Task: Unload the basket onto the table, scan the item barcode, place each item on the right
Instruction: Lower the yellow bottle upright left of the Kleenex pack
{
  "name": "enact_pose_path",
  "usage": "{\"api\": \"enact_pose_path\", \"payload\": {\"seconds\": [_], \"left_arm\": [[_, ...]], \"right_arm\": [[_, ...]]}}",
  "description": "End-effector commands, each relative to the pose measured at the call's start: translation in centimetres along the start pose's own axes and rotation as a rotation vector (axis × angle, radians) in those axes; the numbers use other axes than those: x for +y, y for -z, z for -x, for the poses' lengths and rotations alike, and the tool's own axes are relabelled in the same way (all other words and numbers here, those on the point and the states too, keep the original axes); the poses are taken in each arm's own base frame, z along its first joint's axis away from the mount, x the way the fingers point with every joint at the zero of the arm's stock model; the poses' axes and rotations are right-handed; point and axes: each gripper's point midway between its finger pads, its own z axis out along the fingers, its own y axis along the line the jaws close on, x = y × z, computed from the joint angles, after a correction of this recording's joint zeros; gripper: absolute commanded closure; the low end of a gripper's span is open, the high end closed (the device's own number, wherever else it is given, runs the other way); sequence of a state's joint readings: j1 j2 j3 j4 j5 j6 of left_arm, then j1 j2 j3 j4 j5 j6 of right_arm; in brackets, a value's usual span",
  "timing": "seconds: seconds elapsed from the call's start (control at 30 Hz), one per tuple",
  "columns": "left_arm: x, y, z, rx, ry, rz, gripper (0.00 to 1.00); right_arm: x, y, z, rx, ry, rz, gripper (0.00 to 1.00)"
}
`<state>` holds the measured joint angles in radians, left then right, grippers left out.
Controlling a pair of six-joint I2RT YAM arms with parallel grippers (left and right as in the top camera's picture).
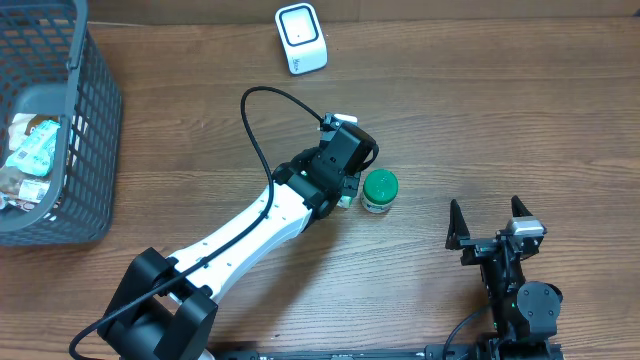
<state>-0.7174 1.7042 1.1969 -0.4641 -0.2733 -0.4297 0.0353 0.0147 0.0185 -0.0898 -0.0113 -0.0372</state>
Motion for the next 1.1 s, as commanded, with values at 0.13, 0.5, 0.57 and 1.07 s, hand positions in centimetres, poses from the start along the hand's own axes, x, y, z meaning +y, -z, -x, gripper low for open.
{"api": "enact_pose_path", "payload": {"seconds": [0.13,0.5,0.57,1.07], "left_arm": [[-0.9,0.2,-0.4,0.03,-0.022,-0.063,0.79],[-2.3,0.3,-1.3,0.081,0.016,-0.147,0.76],[-2.2,0.3,-1.5,0.088,0.021,-0.142,0.72],[-0.9,0.4,-1.5,0.105,0.078,-0.114,0.62]], "right_arm": [[0.2,0.0,-0.1,-0.006,-0.003,0.007,0.0],[0.2,0.0,-0.1,-0.006,-0.003,0.007,0.0],[0.2,0.0,-0.1,-0.006,-0.003,0.007,0.0],[0.2,0.0,-0.1,-0.006,-0.003,0.007,0.0]]}}
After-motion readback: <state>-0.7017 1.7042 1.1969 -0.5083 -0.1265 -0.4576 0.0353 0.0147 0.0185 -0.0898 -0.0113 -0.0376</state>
